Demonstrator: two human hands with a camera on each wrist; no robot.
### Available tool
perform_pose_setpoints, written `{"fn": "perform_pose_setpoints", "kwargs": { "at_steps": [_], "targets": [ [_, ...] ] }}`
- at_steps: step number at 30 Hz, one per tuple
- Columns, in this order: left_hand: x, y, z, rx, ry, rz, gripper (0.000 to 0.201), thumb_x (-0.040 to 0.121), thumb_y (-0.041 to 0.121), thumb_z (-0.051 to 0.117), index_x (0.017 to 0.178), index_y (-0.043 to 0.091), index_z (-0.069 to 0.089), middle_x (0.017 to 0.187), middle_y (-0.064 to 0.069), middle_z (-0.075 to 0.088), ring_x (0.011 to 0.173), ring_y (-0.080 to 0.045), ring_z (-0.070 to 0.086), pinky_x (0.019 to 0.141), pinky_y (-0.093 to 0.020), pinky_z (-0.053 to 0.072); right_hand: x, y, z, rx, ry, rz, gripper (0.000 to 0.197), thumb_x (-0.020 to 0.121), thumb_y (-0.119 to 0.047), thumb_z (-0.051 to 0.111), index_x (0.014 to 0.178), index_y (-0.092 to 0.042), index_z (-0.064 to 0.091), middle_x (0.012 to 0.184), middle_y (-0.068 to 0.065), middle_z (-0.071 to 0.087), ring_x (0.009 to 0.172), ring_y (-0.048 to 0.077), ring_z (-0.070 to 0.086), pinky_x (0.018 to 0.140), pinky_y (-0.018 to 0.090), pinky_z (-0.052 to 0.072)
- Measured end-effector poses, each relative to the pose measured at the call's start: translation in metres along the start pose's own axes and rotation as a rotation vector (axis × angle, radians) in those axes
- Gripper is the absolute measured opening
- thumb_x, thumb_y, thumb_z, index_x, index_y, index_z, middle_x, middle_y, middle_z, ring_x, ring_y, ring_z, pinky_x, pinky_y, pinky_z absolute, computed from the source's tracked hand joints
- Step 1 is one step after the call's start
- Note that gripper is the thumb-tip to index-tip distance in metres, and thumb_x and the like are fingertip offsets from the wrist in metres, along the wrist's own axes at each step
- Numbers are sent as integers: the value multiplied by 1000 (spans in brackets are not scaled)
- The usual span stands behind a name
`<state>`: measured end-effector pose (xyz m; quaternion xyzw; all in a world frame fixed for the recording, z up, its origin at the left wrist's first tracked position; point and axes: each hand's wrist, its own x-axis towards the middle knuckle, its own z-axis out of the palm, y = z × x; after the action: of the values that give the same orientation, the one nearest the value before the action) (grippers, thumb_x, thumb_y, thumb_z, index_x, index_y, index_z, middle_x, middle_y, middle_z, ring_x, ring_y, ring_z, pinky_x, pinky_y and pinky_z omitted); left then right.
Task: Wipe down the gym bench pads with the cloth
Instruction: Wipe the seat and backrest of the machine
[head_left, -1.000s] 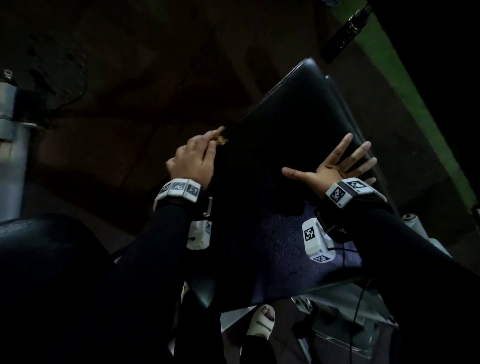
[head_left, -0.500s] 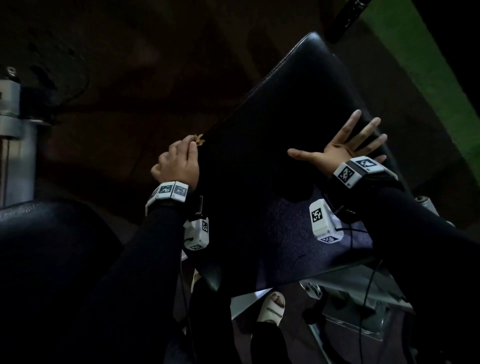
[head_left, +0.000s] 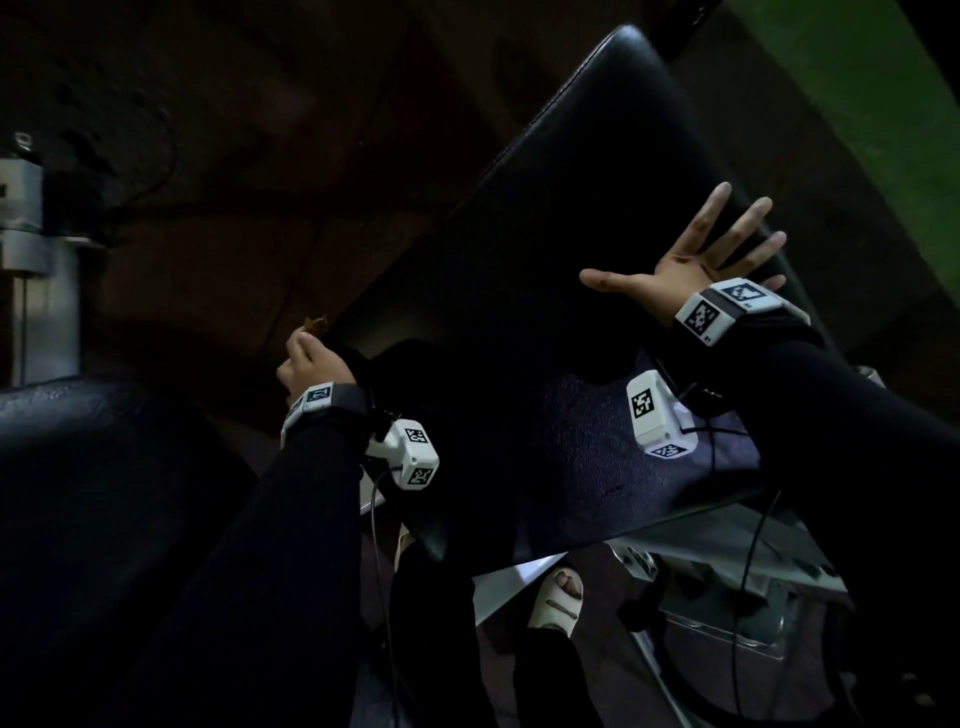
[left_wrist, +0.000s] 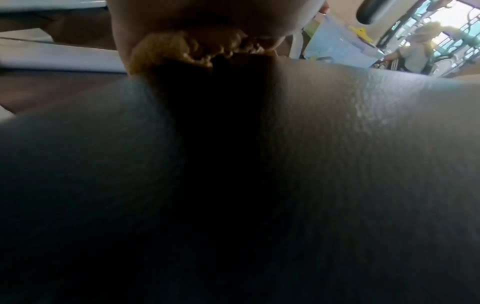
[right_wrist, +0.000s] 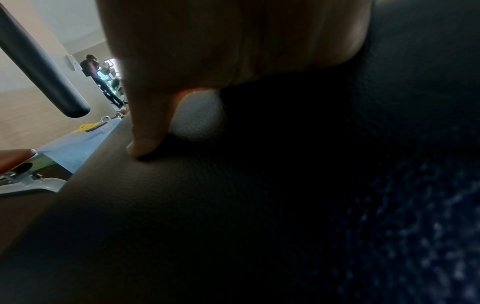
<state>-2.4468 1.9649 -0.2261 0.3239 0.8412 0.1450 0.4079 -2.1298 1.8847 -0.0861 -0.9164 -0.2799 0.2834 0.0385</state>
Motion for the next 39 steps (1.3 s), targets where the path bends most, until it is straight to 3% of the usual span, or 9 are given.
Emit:
{"fn": "perform_pose_setpoints", "kwargs": {
  "at_steps": [3,5,8,15,18,24,29,33,39],
  "targets": [
    [-8,-5,1,-65,53,-12,41,102,41,23,136,35,46,140,-9,42,120,-28,48,98,-32,33,-1,0,1,13,3,-14,151,25,-102,42,138,-32,-29,152,19,-26,140,43,-15,109,67,5],
    [-20,-11,0,-86,72,-9,42,103,41,23,140,36,41,143,-9,41,122,-27,46,99,-31,32,-4,0,3,-24,88,-40,149,28,-102,40,138,-30,-30,150,20,-29,136,47,-22,105,71,-3],
    [-41,-26,-2,-118,87,-71,45,103,42,23,146,32,32,147,-11,37,127,-30,43,102,-32,30,-9,0,3,-69,190,-54,147,35,-99,44,145,-26,-17,152,21,-22,136,50,-20,100,71,-9],
    [-122,-87,5,-162,70,-162,46,104,32,26,148,20,30,144,-21,40,127,-37,41,102,-36,30,-13,-3,-1,-160,131,-28,145,43,-91,54,144,-22,-23,151,20,-28,136,47,-23,102,68,-10],
    [-121,-86,5,-203,84,-198,45,104,31,26,148,20,32,144,-20,39,128,-36,40,104,-37,29,-18,-1,-2,-175,158,-51,137,51,-87,55,146,-23,-19,152,19,-24,138,45,-19,106,65,-8],
    [-103,-73,6,-274,130,-60,43,102,25,34,146,22,36,146,-13,41,129,-30,41,105,-31,27,-54,34,27,-198,291,-271,105,75,-63,60,150,-24,-1,157,11,-13,143,36,-12,113,53,-4],
    [-112,-86,4,-211,114,-28,45,102,21,33,147,23,33,143,-16,43,127,-32,45,108,-38,31,-92,74,54,-211,240,-331,94,82,-56,56,150,-24,1,157,6,-15,143,29,-16,115,45,-9],
    [-136,-100,4,-159,128,26,46,101,15,36,147,17,34,141,-16,47,126,-32,47,101,-32,32,-111,91,65,-191,232,-342,89,84,-48,58,150,-23,3,158,4,-12,144,26,-15,115,41,-11],
    [-197,-147,9,-79,63,-40,48,103,21,34,150,24,24,151,-13,34,132,-33,39,104,-35,31,-140,116,78,-190,182,-353,88,85,-43,58,150,-25,2,157,1,-15,144,22,-17,114,38,-13]
  ]
}}
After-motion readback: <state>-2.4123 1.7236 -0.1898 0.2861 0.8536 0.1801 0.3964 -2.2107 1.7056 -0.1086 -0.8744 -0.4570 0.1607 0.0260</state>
